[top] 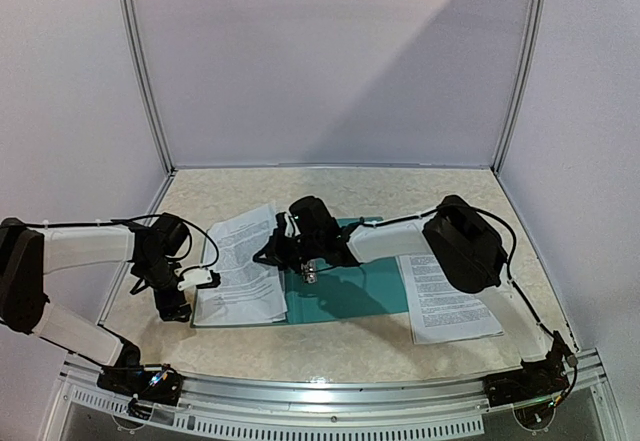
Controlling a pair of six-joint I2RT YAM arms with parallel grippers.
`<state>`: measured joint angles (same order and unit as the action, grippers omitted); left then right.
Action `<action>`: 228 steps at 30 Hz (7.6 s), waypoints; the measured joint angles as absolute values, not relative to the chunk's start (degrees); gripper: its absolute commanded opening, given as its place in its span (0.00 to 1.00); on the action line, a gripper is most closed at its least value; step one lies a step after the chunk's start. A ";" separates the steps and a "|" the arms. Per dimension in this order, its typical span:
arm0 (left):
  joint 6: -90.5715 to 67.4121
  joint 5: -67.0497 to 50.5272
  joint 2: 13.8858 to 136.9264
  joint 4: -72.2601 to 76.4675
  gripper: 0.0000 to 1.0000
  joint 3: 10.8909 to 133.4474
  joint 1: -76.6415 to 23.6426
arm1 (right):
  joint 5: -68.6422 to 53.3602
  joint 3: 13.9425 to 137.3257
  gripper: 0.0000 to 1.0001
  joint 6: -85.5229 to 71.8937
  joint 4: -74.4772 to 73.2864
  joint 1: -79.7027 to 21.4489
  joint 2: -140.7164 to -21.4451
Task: Put the files into the folder
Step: Insert the folder to form pockets on the folder.
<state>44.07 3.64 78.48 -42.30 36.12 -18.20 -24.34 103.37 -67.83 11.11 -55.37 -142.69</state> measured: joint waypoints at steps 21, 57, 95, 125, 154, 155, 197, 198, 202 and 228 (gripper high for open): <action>44.34 2.92 76.88 -41.89 0.85 35.79 -18.22 | -20.14 99.63 0.35 -70.17 9.58 -57.14 -141.75; 45.56 2.39 75.05 -42.35 0.78 34.13 -22.48 | -23.73 83.48 0.00 -72.12 15.07 -58.87 -131.87; 46.92 3.01 77.97 -43.31 0.78 35.59 -22.52 | -22.87 84.88 0.00 -74.85 17.76 -59.57 -135.74; 46.94 3.03 78.04 -43.29 0.78 35.59 -22.52 | -16.38 83.33 0.00 -74.56 17.87 -58.94 -133.47; 46.96 3.03 78.37 -43.40 0.78 35.59 -22.57 | -24.80 86.70 0.00 -69.49 17.21 -58.13 -136.22; 46.96 3.03 78.37 -43.40 0.78 35.59 -22.57 | -24.88 86.28 0.00 -69.19 17.08 -58.06 -135.79; 47.79 9.02 95.55 -33.21 0.71 52.23 -10.68 | -29.45 102.41 0.03 -55.48 1.83 -51.57 -142.52; 47.79 9.04 95.64 -33.23 0.71 52.34 -10.68 | -29.78 102.76 0.01 -55.48 1.98 -51.57 -142.85; 47.79 9.23 95.96 -33.21 0.71 52.66 -10.68 | -30.63 103.77 0.00 -55.33 2.28 -51.59 -143.81; 47.79 9.69 98.08 -33.26 0.69 54.72 -10.57 | -36.53 108.38 0.00 -39.29 -7.70 -51.46 -142.54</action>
